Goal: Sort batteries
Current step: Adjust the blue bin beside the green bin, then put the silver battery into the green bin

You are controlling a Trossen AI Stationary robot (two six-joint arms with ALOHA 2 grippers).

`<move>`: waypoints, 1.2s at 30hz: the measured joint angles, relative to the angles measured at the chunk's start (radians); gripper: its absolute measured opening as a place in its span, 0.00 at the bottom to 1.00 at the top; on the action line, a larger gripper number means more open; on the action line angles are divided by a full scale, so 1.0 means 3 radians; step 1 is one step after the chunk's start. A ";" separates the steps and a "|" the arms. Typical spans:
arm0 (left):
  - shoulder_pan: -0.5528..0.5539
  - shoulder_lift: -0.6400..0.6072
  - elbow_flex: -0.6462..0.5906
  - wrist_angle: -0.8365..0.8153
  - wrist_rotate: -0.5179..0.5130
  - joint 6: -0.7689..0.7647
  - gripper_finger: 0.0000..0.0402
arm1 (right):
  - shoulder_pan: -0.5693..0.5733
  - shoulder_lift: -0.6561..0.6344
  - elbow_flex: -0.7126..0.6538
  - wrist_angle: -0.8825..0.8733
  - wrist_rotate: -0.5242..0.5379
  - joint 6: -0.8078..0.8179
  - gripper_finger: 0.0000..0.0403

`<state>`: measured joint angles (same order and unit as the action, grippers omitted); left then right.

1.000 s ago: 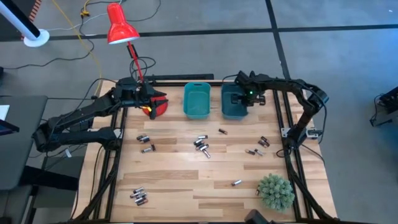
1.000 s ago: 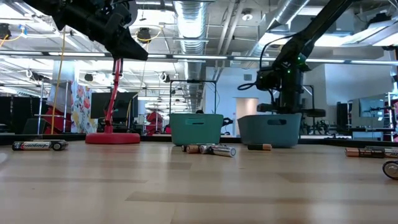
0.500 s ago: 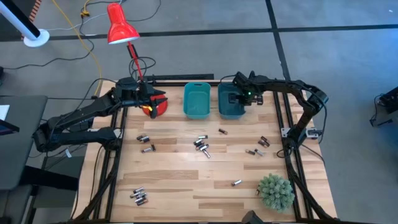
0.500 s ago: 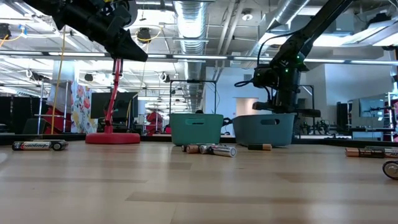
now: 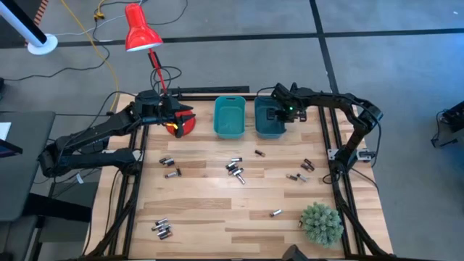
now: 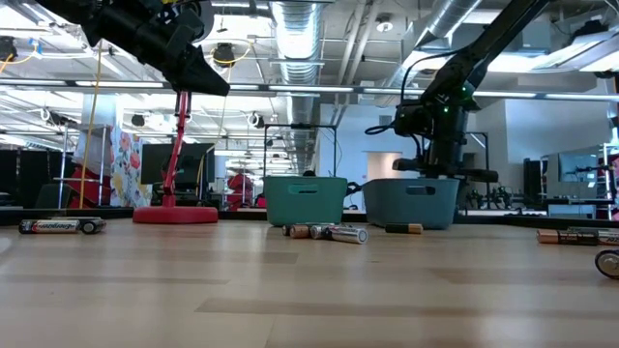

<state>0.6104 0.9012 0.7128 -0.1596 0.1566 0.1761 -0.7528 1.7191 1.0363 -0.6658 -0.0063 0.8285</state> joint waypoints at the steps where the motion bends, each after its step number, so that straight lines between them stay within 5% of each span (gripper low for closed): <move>1: 0.0000 0.0000 0.0000 0.0000 0.0000 0.0001 0.34 | 0.0000 -0.0015 0.0000 -0.0011 0.0000 -0.0025 0.22; 14: -0.0017 0.0000 0.0000 0.0005 -0.0066 0.0513 0.34 | 0.0021 -0.1017 0.0000 -0.0271 0.0002 -0.0346 0.30; 24: -0.0330 0.0000 0.0001 0.0163 -0.0111 0.0283 0.34 | 0.0634 -0.2127 0.0000 -0.0841 0.0254 -0.0510 0.30; 29: -0.0833 0.0000 0.0092 0.0038 -0.0444 0.0135 0.34 | 0.1138 -0.2494 0.0000 -0.1331 0.0319 -0.0275 0.30; 36: -0.1644 0.0000 0.0260 0.0040 -0.1380 -0.0288 0.34 | 0.1956 -0.2752 0.0000 -0.1890 0.0528 0.0437 0.30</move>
<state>0.1171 0.9012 0.7909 -0.1477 -0.2573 0.0896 -0.1661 0.8934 1.0363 -1.2330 0.1521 0.9595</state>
